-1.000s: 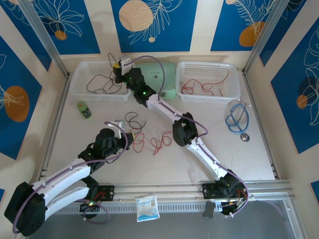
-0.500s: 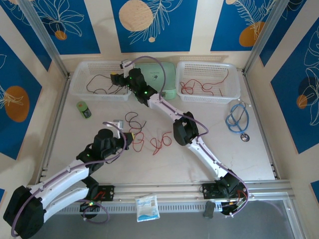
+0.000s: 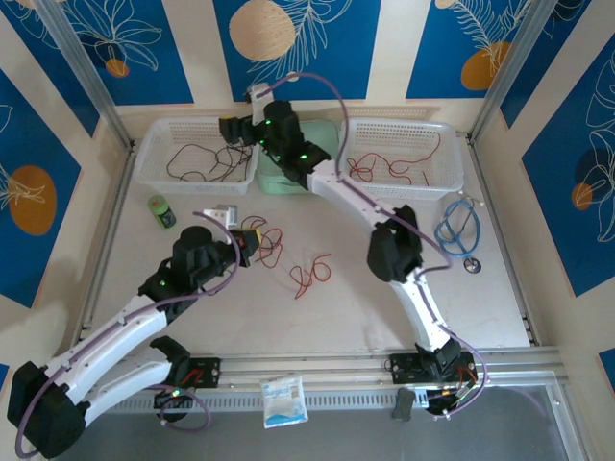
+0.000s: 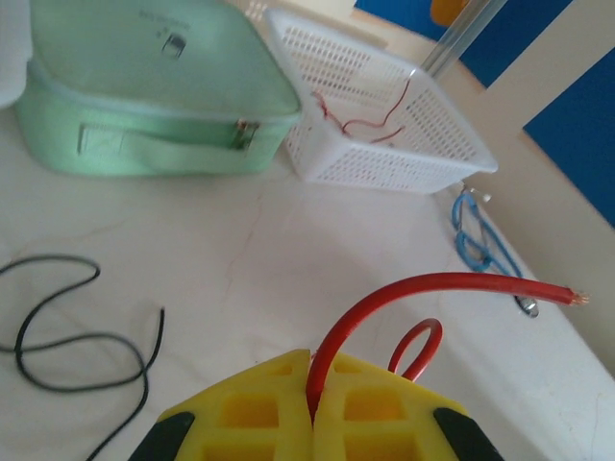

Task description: Untangle the cables

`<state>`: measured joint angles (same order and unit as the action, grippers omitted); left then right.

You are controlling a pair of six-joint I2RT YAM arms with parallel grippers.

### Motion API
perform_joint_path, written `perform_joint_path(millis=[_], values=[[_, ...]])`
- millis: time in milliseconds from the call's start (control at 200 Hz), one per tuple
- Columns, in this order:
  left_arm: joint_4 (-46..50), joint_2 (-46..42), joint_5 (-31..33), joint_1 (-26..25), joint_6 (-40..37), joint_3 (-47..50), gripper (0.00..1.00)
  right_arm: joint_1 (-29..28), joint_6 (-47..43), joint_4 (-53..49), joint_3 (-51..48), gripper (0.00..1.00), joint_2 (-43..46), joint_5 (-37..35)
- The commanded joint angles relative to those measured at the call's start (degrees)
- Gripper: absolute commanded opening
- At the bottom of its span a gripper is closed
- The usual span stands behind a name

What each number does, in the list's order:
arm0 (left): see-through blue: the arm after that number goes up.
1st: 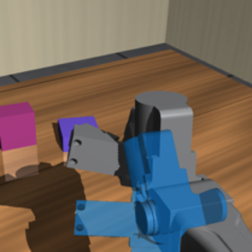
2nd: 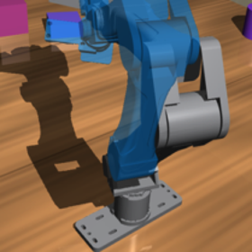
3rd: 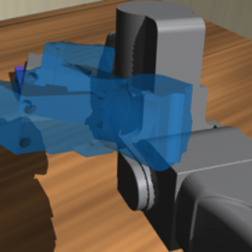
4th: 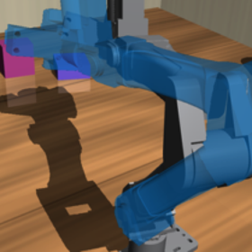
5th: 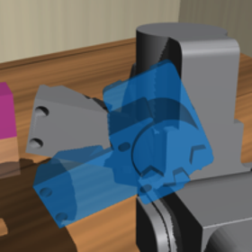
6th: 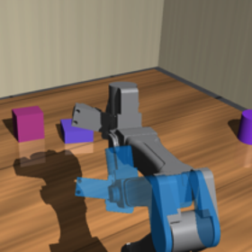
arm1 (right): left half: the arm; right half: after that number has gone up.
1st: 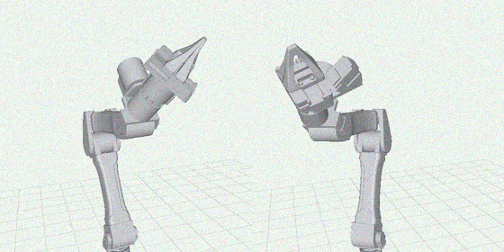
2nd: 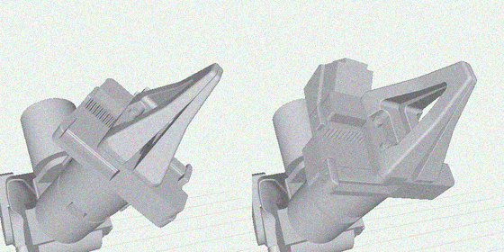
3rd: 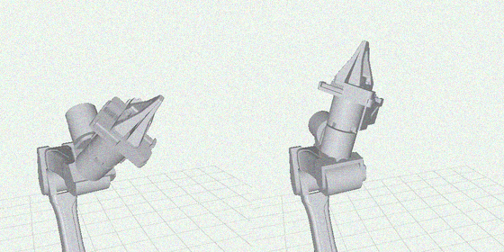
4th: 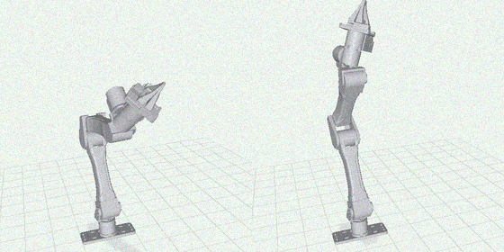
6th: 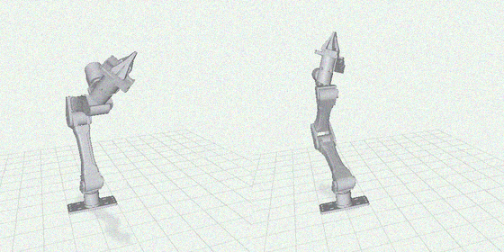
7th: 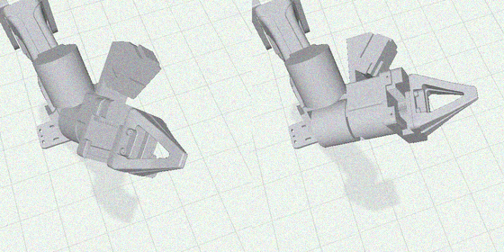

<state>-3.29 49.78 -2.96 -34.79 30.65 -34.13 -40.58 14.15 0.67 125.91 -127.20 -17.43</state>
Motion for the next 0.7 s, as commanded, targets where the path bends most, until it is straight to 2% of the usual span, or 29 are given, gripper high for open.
perform_joint_path(millis=[0, 165, 345, 490, 595, 695], values=[[0.75, 2.56, -1.14, -0.52, -3.41, -5.05, 0.00, 1.58, 3.04, -0.04, -11.21, 0.91, 13.32, -5.32], [-0.82, 10.20, -3.19, -0.55, -5.83, -14.00, 0.00, 3.58, 6.02, -3.38, -32.30, 0.91, 33.34, -12.95], [-4.25, 21.95, -7.60, -0.55, -5.86, -25.70, 0.00, 5.62, 12.03, -15.37, -48.82, 0.89, 50.00, -18.24], [-7.12, 29.58, -10.82, -0.55, -3.26, -33.55, 0.00, 9.09, 21.74, -21.76, -59.48, 0.87, 61.71, -8.14], [-8.57, 32.73, -10.09, -0.72, -1.47, -36.44, 0.00, 10.56, 27.33, -24.40, -64.47, 0.86, 67.46, 2.32], [-8.82, 34.93, -8.93, -0.81, -0.57, -38.28, 0.00, 10.10, 30.52, -24.20, -67.88, 0.86, 70.80, 8.73]])
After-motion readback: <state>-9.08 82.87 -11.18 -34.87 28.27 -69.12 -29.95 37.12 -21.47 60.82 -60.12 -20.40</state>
